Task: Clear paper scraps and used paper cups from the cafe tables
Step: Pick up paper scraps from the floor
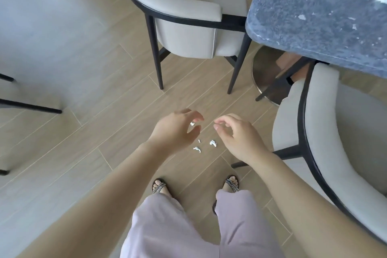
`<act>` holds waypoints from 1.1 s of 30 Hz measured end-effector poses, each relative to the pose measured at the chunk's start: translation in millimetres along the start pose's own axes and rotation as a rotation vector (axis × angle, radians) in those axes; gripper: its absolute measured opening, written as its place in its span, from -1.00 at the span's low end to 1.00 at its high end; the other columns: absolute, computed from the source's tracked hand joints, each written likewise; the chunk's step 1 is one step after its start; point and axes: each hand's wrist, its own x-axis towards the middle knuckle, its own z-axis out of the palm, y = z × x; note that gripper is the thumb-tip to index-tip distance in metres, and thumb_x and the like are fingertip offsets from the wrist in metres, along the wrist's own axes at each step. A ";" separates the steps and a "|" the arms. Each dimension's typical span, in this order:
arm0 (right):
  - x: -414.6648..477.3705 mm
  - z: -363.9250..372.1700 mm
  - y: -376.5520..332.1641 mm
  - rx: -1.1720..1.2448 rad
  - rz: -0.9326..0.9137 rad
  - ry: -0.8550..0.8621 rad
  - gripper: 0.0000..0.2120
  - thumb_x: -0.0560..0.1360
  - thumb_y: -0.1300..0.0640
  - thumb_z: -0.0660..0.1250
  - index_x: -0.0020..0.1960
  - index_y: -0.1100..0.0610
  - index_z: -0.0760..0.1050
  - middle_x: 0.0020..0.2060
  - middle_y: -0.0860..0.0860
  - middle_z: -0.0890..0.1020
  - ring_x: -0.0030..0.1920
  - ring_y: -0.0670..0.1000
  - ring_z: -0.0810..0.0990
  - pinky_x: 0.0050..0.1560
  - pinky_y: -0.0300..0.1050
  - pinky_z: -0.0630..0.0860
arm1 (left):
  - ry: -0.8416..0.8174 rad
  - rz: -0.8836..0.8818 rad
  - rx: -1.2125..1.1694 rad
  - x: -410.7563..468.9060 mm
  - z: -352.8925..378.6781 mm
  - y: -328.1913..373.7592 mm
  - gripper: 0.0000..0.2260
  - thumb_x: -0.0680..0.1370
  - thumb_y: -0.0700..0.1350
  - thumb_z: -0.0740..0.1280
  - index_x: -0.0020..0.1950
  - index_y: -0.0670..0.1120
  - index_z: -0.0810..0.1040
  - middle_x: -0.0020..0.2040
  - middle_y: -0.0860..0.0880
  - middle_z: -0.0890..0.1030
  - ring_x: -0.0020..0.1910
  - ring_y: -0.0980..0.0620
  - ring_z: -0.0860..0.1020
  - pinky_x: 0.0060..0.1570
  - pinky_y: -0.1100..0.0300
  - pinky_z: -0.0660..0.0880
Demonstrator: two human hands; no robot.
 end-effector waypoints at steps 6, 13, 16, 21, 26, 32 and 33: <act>42.2 89.4 83.8 -0.012 0.055 0.021 -0.82 0.53 0.00 0.21 0.06 0.02 0.51 0.01 -0.13 0.54 0.01 -0.10 0.47 -0.09 -0.17 0.39 | -0.022 0.036 0.012 57.9 95.2 -79.1 -0.81 0.53 -0.04 0.22 0.12 0.13 0.50 0.08 0.16 0.55 0.02 0.12 0.54 -0.14 0.16 0.49; 96.2 195.0 201.6 0.020 0.093 0.128 -0.84 0.52 0.05 0.23 0.03 0.06 0.52 -0.06 -0.12 0.52 -0.04 -0.14 0.43 -0.04 -0.21 0.38 | 0.067 0.110 -0.049 126.4 227.6 -163.3 -0.82 0.52 -0.08 0.25 0.10 0.05 0.52 0.01 0.13 0.58 -0.12 0.02 0.59 -0.14 0.04 0.55; 116.0 246.8 249.2 0.024 0.112 0.139 -0.84 0.52 0.04 0.23 0.03 0.06 0.52 -0.03 -0.08 0.55 -0.03 -0.10 0.47 -0.02 -0.16 0.42 | 0.067 0.119 -0.049 158.6 284.9 -197.9 -0.82 0.52 -0.09 0.25 0.09 0.04 0.52 0.00 0.12 0.58 -0.11 0.03 0.59 -0.15 0.04 0.55; 159.4 323.9 327.8 0.021 0.139 0.084 -0.83 0.52 0.07 0.25 0.03 0.11 0.53 -0.02 0.00 0.58 0.01 0.00 0.51 0.02 -0.09 0.45 | 0.136 0.064 -0.119 216.9 376.6 -250.4 -0.82 0.50 -0.12 0.25 0.08 0.03 0.52 -0.07 0.10 0.59 -0.09 0.05 0.58 -0.13 0.07 0.54; 186.5 389.7 391.9 0.006 0.163 0.110 -0.86 0.51 0.06 0.25 0.01 0.07 0.53 -0.01 -0.03 0.58 -0.01 -0.03 0.52 -0.01 -0.10 0.46 | 0.103 0.052 -0.104 252.9 462.9 -298.7 -0.82 0.51 -0.08 0.26 0.10 0.06 0.49 -0.02 0.12 0.57 -0.08 0.07 0.57 -0.14 0.07 0.55; 170.2 432.9 434.6 -0.043 0.271 0.099 -0.84 0.51 0.09 0.24 0.04 0.09 0.51 0.05 0.01 0.53 0.02 0.08 0.52 0.02 0.02 0.48 | -0.022 0.018 -0.015 249.0 507.0 -334.0 -0.83 0.52 -0.09 0.27 0.10 0.07 0.49 0.00 0.13 0.56 -0.05 0.05 0.55 -0.15 0.05 0.55; 163.6 437.1 438.7 -0.043 0.282 0.098 -0.84 0.51 0.10 0.25 0.05 0.10 0.51 0.05 0.01 0.52 0.03 0.08 0.51 0.03 0.03 0.48 | -0.042 0.006 0.001 243.9 511.7 -338.3 -0.83 0.52 -0.09 0.27 0.10 0.07 0.49 0.01 0.13 0.55 -0.05 0.05 0.55 -0.16 0.06 0.55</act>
